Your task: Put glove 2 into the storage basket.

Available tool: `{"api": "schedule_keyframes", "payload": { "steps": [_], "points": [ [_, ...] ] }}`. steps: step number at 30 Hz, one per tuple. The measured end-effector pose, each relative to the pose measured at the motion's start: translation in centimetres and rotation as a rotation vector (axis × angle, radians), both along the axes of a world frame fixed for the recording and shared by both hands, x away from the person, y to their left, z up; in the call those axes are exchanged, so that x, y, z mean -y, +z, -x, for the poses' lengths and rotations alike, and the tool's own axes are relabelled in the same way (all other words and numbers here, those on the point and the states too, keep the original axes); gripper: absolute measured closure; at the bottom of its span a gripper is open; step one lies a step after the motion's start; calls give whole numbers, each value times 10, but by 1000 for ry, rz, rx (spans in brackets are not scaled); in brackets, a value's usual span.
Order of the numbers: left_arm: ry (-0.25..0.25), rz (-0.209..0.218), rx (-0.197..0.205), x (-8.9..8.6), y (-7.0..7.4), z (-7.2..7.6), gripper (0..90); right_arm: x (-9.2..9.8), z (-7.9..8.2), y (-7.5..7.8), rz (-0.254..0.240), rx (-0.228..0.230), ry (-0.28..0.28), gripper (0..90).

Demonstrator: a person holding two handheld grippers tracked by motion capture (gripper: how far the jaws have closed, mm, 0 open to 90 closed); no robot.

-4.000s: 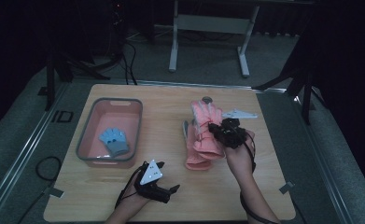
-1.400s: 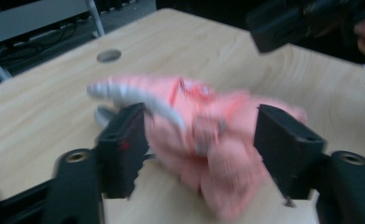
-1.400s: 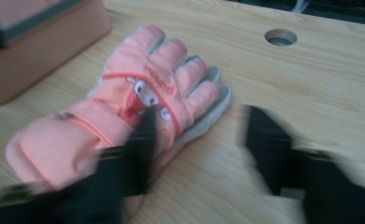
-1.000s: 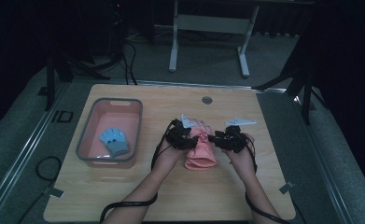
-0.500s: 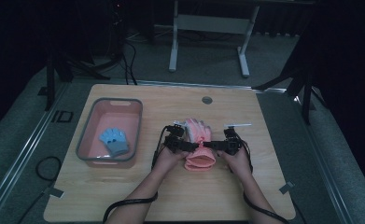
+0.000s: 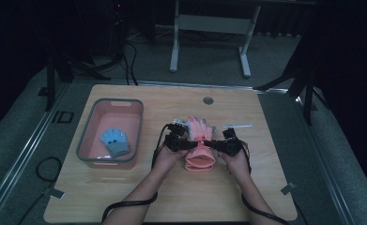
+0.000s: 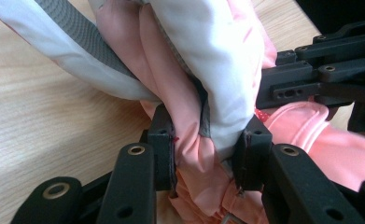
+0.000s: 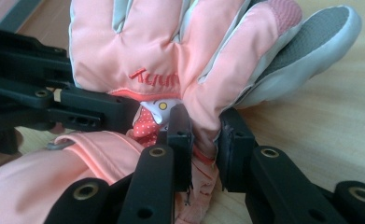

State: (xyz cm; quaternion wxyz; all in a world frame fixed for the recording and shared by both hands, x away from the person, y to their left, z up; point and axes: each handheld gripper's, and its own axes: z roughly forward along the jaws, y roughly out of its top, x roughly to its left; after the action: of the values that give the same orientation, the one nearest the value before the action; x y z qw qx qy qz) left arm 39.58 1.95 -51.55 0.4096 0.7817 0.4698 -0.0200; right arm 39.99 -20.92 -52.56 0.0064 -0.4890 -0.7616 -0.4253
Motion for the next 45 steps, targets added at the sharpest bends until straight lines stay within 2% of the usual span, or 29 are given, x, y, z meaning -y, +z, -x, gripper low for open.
{"api": "schedule_keyframes", "payload": {
  "steps": [3,7,11,13,14,19,28,33,40,45],
  "points": [
    [-5,-1,28,-3,16,3,666,-5,6,15,23,47,0,772],
    [-24,-9,53,-12,37,5,666,-11,10,36,8,79,-2,773],
    [-25,-30,76,-21,55,8,666,-20,12,50,-7,99,0,772],
    [-26,-33,79,-24,58,8,666,-22,12,53,-13,97,-2,772],
    [-20,-35,83,-31,64,8,666,-25,12,56,-13,100,-2,772],
    [-10,-32,92,-48,78,11,666,-45,12,72,-15,114,11,772],
    [1,-58,121,-76,104,13,665,-74,10,96,-27,142,38,771],
    [18,-61,124,-94,113,15,664,-91,7,105,-21,149,58,772],
    [38,-88,131,-117,126,18,664,-117,5,114,-39,156,81,771],
    [66,-92,143,-136,135,19,665,-137,1,121,-55,159,93,771]
  ]
}}
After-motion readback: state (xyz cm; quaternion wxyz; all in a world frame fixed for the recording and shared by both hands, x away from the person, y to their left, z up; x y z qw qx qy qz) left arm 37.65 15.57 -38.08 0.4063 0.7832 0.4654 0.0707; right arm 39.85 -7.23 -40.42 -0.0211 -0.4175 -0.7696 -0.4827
